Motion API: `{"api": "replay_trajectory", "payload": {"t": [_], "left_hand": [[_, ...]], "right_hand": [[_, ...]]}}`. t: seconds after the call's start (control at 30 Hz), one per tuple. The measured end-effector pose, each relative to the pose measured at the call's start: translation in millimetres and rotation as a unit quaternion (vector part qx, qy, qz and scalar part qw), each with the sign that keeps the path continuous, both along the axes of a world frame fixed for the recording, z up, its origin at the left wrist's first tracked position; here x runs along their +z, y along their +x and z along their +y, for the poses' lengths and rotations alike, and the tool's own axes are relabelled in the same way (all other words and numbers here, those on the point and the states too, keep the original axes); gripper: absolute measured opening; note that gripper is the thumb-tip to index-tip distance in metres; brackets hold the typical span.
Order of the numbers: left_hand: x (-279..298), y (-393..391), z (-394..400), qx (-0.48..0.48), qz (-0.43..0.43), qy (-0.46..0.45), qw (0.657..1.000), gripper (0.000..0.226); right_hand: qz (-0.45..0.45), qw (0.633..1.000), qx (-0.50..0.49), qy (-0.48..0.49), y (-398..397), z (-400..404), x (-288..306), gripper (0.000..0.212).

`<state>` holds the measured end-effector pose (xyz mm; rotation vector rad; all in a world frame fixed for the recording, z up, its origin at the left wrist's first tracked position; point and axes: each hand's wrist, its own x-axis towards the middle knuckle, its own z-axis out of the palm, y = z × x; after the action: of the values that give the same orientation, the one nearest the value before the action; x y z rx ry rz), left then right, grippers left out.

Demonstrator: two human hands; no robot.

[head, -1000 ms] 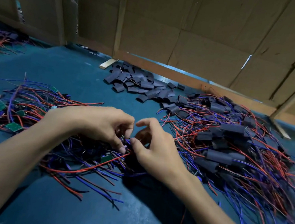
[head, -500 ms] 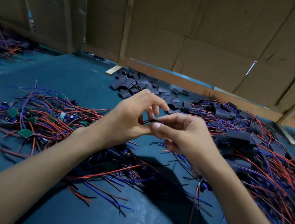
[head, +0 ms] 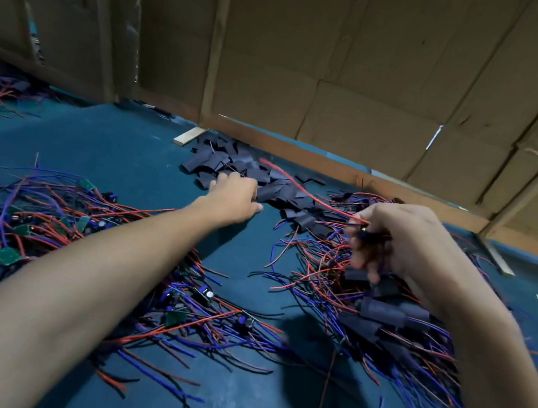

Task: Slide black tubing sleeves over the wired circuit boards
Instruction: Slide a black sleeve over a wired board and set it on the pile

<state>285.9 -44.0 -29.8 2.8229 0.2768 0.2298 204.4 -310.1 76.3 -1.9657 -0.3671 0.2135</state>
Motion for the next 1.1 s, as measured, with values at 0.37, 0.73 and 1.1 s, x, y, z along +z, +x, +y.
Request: {"api": "replay_trajectory", "payload": {"t": [0.37, 0.73, 1.1], "left_hand": [[30.7, -55.2, 3.3, -0.179, 0.001, 0.165, 0.97, 0.051], [0.2, -160.2, -33.5, -0.232, -0.283, -0.237, 0.9, 0.066], [-0.8, -168.4, -30.8, -0.283, -0.312, -0.138, 0.896, 0.046]], "right_hand": [[-0.116, 0.989, 0.081, 0.046, -20.7, -11.0, 16.1, 0.035], [-0.399, 0.915, -0.05, -0.03, -60.2, -39.0, -87.5, 0.015], [-0.475, 0.873, -0.097, 0.043, -70.4, -43.9, -95.8, 0.015]]}}
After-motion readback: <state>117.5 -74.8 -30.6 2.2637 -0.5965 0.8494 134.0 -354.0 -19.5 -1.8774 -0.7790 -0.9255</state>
